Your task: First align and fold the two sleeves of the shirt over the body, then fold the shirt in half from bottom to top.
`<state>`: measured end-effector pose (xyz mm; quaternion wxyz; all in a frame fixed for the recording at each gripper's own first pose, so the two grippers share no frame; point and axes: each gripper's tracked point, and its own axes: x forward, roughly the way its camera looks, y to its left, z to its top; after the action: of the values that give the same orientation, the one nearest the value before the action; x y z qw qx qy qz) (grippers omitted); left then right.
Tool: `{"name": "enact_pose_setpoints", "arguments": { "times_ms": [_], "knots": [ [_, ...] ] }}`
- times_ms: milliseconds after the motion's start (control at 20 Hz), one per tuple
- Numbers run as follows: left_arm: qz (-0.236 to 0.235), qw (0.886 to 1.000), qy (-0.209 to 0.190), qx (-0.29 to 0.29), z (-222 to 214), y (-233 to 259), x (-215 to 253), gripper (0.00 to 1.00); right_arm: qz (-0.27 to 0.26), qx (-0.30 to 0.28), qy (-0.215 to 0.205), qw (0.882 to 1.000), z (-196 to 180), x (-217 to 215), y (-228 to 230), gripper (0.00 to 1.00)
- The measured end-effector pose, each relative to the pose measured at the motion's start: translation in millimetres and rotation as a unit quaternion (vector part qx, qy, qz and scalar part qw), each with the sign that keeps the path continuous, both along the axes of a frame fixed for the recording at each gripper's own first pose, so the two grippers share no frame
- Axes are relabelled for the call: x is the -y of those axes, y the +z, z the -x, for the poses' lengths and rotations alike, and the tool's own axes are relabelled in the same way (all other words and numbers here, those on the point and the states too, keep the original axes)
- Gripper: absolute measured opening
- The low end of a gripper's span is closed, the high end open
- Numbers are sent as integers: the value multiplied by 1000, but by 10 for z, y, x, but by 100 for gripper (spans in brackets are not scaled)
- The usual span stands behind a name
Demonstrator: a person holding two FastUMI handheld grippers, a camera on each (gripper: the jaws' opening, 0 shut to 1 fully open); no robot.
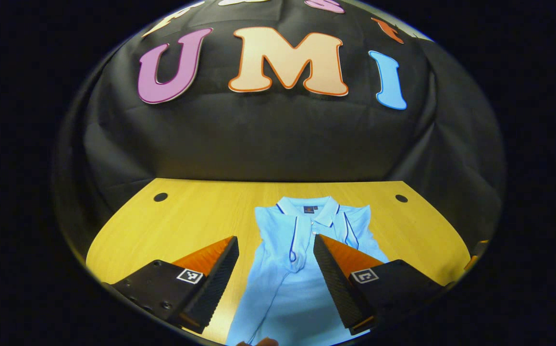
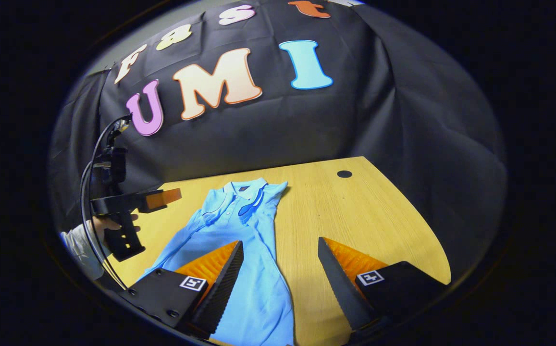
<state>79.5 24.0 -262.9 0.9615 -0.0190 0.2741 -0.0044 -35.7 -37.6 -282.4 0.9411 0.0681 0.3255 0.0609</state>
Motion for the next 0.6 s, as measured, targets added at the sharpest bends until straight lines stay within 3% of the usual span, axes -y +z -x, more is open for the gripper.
{"name": "enact_pose_setpoints", "arguments": {
  "times_ms": [600],
  "knots": [
    [-28, 999, 22, -25, 1587, 94, -392, 95, 32, -4, 64, 997, 663, -211, -63, 98]
  ]
}}
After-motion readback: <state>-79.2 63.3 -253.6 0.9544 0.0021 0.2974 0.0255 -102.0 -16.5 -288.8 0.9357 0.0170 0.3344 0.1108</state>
